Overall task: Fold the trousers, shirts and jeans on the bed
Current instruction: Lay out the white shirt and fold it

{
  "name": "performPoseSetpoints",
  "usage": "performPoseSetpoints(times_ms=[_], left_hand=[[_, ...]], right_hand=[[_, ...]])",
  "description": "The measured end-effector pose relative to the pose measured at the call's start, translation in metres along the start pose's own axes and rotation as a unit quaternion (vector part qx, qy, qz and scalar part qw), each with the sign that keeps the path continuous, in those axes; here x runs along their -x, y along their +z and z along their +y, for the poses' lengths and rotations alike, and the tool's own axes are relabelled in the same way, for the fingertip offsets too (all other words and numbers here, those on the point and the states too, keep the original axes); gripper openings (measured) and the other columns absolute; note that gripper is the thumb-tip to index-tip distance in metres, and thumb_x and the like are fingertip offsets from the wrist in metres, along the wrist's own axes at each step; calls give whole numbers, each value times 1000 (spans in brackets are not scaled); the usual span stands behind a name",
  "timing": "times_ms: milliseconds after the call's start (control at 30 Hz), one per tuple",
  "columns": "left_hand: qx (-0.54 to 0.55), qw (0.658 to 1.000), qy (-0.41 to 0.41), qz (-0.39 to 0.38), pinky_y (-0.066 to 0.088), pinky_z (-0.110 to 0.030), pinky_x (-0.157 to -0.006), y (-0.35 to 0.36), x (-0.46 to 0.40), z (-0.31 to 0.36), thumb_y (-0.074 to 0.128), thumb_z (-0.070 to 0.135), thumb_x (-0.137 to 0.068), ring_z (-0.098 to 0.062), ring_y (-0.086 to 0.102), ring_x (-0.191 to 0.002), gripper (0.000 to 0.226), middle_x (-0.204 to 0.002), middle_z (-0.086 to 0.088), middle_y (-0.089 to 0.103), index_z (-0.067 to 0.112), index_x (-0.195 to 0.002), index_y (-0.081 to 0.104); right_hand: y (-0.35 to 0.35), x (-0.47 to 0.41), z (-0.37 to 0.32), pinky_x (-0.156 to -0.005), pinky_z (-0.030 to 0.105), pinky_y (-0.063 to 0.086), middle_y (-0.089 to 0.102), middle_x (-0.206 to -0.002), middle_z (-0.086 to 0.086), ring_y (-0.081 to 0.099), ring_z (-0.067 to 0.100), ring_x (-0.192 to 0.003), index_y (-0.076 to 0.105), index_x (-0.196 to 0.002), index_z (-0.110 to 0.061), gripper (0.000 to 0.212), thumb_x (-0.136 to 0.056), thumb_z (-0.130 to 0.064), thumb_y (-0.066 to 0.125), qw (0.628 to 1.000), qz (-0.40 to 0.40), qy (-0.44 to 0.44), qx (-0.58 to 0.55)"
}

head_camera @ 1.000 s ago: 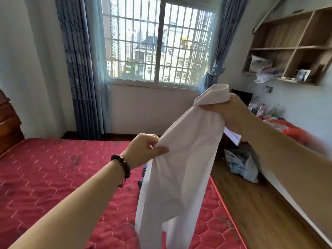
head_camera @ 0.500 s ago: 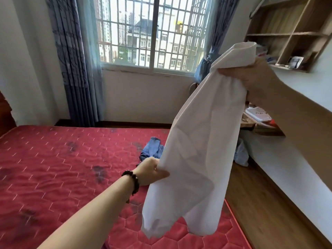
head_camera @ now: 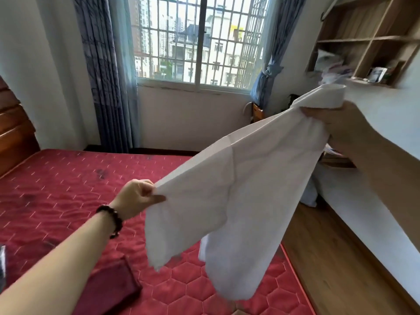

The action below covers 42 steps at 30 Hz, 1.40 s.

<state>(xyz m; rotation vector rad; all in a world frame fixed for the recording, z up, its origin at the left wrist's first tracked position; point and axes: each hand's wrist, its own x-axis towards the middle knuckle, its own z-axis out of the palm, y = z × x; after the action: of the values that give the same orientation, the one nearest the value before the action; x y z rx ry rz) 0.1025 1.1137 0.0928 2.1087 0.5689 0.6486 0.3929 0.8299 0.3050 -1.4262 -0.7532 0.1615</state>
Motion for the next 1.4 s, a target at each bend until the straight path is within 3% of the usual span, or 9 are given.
performPoseSetpoints(times_ms=[133,300,400,533,667,800,900,1067,1400], left_hand=[[-21,1000,5,-5,52,-45,-68,-17,45,19,79,19,-71,-35,60,-71,20,-81,-16,66,1,-75,72],[35,999,-20,16,37,-24,-53,-18,119,43,70,34,-78,-13,45,-58,32,-64,-2,52,5,-68,62],[46,998,-36,35,30,-18,-46,-12,161,52,66,38,-82,-10,36,-54,36,-59,4,41,12,-61,50],[16,998,-42,51,35,-16,-39,-4,197,66,61,38,-84,-5,40,-46,38,-59,2,45,2,-78,49],[59,995,-68,38,48,-24,-45,1,216,71,61,27,-89,-18,55,-56,17,-73,-13,58,15,-100,56],[-60,997,-40,40,35,-18,-43,8,221,63,60,45,-83,-12,39,-50,45,-58,1,43,5,-66,53],[-83,994,-51,56,32,-18,-43,20,214,40,60,39,-87,-11,37,-49,44,-58,0,42,-1,-69,55],[-114,989,-84,46,28,-17,-46,54,192,-29,59,28,-93,-15,36,-51,36,-55,3,40,6,-66,52],[-152,956,-245,-42,34,-33,-60,142,89,-206,52,20,-96,-23,51,-65,24,-65,1,54,11,-74,55]], right_hand=[[-28,47,9,-51,23,52,71,-74,-3,68,10,-63,69,-89,-14,17,-75,-15,79,1000,2,15,2],[-58,100,21,-58,24,55,74,-80,-5,71,11,-73,70,-91,-15,34,-62,-23,85,998,18,35,-57],[-70,129,31,-62,25,55,75,-81,-4,71,13,-76,74,-80,-18,18,-66,-20,85,996,22,43,-77],[-73,160,32,-52,20,52,73,-69,-9,70,7,-63,72,-69,-19,12,-72,-13,81,995,41,43,-84],[-72,171,34,-57,22,56,71,-67,-13,67,2,-60,66,-74,-21,19,-71,-11,82,995,58,46,-67],[-66,172,54,-63,25,57,71,-69,-13,67,2,-63,67,-84,-16,20,-72,-9,81,996,38,61,-60],[-58,167,89,-76,33,56,71,-91,0,69,14,-80,68,-104,-7,32,-74,-7,78,994,13,92,-62],[-34,144,172,-78,35,53,69,-91,11,64,23,-80,70,-97,0,20,-78,-6,73,985,-3,169,-44],[26,70,394,-59,23,51,72,-67,-5,64,10,-61,72,-80,-10,13,-71,-8,82,944,46,325,-10]])
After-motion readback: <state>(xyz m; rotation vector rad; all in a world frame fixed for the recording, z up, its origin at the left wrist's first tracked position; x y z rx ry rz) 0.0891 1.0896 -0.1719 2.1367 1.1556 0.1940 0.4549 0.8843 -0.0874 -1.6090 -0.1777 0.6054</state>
